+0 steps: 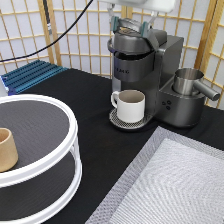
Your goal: Make coffee
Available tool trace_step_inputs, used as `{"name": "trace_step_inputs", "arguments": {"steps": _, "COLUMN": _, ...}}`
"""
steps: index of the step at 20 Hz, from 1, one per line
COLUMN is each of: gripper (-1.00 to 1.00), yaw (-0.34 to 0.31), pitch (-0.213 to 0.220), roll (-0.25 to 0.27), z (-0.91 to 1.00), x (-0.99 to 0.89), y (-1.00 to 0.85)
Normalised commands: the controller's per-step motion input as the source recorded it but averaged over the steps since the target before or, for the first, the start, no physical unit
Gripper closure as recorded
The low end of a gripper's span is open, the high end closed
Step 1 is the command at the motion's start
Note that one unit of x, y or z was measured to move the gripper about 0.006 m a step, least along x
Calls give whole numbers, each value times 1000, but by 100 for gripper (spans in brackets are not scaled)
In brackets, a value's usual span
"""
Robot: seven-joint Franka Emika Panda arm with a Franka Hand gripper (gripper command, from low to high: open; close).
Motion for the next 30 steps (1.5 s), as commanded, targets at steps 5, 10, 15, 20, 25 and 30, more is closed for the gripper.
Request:
{"name": "trace_step_inputs", "arguments": {"steps": 5, "gripper": -100, "yaw": 36, "pitch": 93, "roll": 151, "z": 197, "x": -188, "y": -576}}
{"name": "trace_step_inputs", "arguments": {"steps": 10, "gripper": -100, "yaw": 43, "pitch": 65, "roll": 126, "z": 844, "x": -141, "y": -223}}
{"name": "trace_step_inputs", "arguments": {"steps": 15, "gripper": -100, "yaw": 7, "pitch": 26, "roll": 29, "z": 997, "x": -94, "y": 393}}
{"name": "trace_step_inputs", "arguments": {"steps": 20, "gripper": -100, "yaw": 31, "pitch": 27, "roll": 0, "z": 867, "x": 68, "y": 746}}
{"name": "trace_step_inputs", "arguments": {"steps": 25, "gripper": -100, "yaw": 46, "pitch": 41, "roll": 0, "z": 236, "x": 342, "y": 542}}
{"name": "trace_step_inputs", "arguments": {"steps": 30, "gripper": -100, "yaw": -23, "pitch": 42, "roll": 21, "z": -430, "x": 148, "y": -75}}
